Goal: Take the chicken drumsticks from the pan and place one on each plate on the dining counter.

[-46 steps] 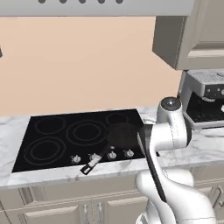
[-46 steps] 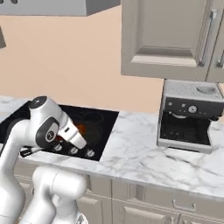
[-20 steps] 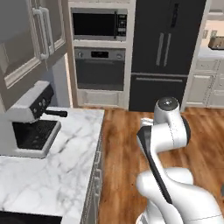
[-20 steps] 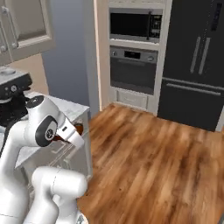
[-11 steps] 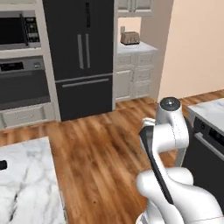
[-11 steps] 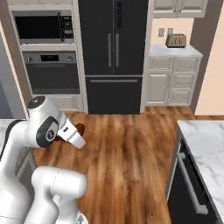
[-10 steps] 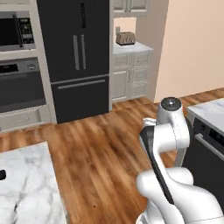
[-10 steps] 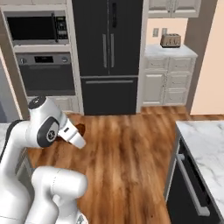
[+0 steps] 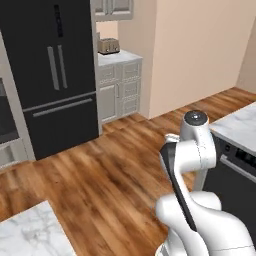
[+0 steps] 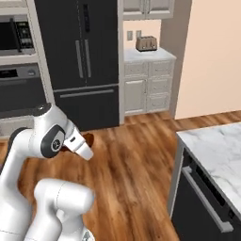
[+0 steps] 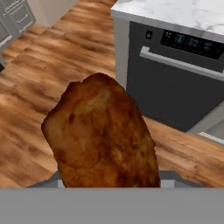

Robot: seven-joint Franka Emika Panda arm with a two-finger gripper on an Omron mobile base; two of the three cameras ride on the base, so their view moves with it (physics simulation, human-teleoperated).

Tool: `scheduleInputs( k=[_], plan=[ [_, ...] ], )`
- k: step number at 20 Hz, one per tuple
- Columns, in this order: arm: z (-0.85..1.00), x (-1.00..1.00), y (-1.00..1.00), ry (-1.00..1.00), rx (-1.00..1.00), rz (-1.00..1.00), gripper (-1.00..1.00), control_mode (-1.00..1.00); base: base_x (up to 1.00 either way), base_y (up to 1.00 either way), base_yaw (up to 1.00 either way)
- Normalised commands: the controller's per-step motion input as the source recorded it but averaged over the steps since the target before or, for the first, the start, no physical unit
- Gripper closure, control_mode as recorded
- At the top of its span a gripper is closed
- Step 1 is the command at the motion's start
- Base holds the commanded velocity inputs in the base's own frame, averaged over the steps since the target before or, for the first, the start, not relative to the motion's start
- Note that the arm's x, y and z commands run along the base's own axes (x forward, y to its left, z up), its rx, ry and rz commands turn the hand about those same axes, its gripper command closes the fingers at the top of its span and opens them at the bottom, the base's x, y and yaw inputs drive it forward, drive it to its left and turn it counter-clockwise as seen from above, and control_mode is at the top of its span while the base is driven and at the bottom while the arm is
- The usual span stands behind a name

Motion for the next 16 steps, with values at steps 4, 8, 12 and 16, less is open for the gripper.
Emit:
scheduleInputs(
  k=[4, 8, 12, 16],
  plan=[
    [0.00, 0.00, 0.00, 0.00, 0.00, 0.00, 1.00, 1.00, 1.00, 0.52, -0.51],
    [0.00, 0.00, 0.00, 0.00, 0.00, 0.00, 1.00, 1.00, 1.00, 0.01, 0.04],
    [0.00, 0.00, 0.00, 0.00, 0.00, 0.00, 1.00, 1.00, 1.00, -0.19, 0.38],
    [0.00, 0.00, 0.00, 0.00, 0.00, 0.00, 1.00, 1.00, 1.00, -0.24, 0.48]
  ],
)
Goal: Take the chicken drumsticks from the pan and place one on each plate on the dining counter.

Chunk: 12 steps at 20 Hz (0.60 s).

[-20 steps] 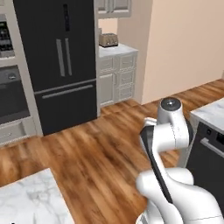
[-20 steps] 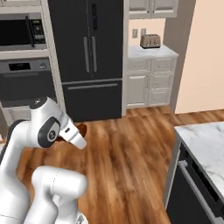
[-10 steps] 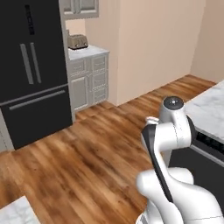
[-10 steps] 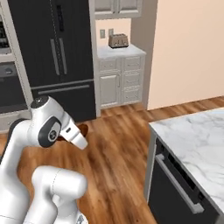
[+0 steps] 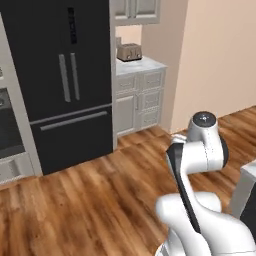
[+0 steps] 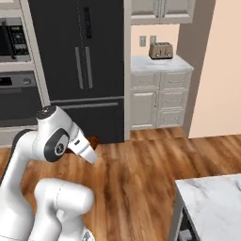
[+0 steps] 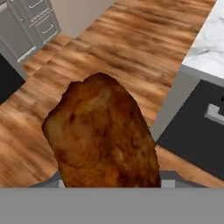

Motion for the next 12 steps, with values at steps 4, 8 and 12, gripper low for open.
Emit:
scheduleInputs(
  k=[4, 8, 12],
  plan=[
    [0.00, 0.00, 0.00, 0.00, 0.00, 0.00, 1.00, 1.00, 1.00, -0.33, 0.45],
    [0.00, 0.00, 0.00, 0.00, 0.00, 0.00, 1.00, 1.00, 1.00, -0.09, -0.16],
    [0.00, 0.00, 0.00, 0.00, 0.00, 0.00, 1.00, 1.00, 1.00, 0.32, -0.56]
  ],
)
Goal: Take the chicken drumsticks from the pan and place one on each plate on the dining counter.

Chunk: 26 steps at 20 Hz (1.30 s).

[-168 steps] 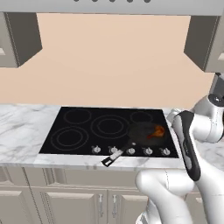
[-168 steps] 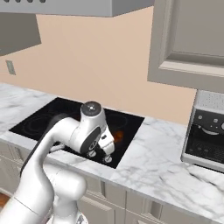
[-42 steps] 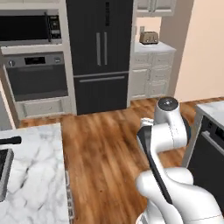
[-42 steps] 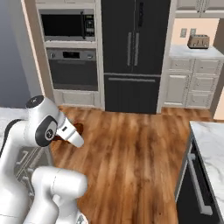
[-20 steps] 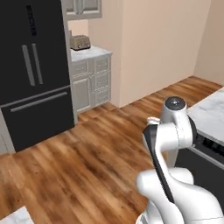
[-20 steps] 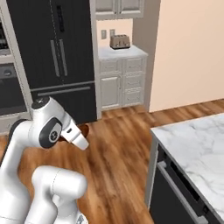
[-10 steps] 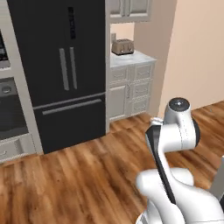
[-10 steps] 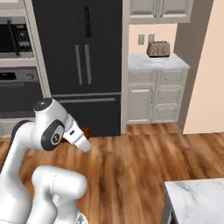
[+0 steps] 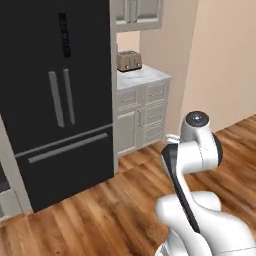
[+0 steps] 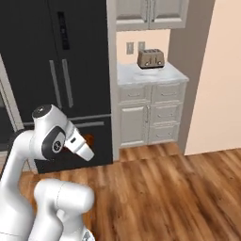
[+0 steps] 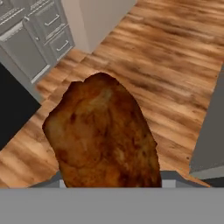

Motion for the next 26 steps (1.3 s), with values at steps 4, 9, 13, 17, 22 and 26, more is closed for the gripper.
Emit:
scheduleInputs(
  k=[4, 9, 13, 17, 22, 26],
  plan=[
    [0.00, 0.00, 0.00, 0.00, 0.00, 0.00, 1.00, 1.00, 0.96, 0.46, -0.68],
    [0.00, 0.00, 0.00, 0.00, 0.00, 0.00, 1.00, 1.00, 0.97, 0.21, -0.67],
    [0.00, 0.00, 0.00, 0.00, 0.00, 0.00, 1.00, 1.00, 1.00, 0.02, -0.60],
    [0.00, 0.00, 0.00, 0.00, 0.00, 0.00, 1.00, 1.00, 0.99, 0.01, -0.68],
    [0.00, 0.00, 0.00, 0.00, 0.00, 0.00, 1.00, 1.00, 1.00, 0.02, -0.67],
    [0.00, 0.00, 0.00, 0.00, 0.00, 0.00, 1.00, 1.00, 1.00, 0.26, -0.59]
  ],
)
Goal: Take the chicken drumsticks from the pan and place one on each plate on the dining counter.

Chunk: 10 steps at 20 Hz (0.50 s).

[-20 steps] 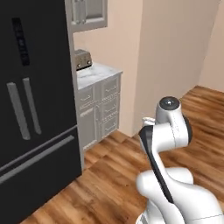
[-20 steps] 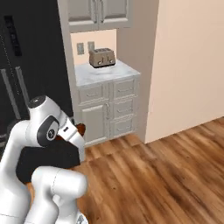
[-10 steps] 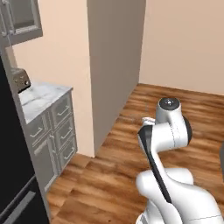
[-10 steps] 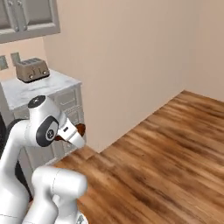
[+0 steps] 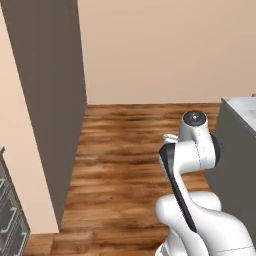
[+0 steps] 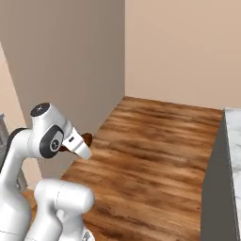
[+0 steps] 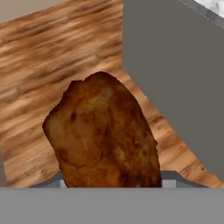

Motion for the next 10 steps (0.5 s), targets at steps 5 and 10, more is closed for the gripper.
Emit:
scheduleInputs(
  k=[5, 10],
  plan=[
    [0.00, 0.00, 0.00, 0.00, 0.00, 0.00, 1.00, 1.00, 1.00, 0.61, -0.51],
    [0.00, 0.00, 0.00, 0.00, 0.00, 0.00, 1.00, 1.00, 1.00, 0.73, -0.49]
  ],
)
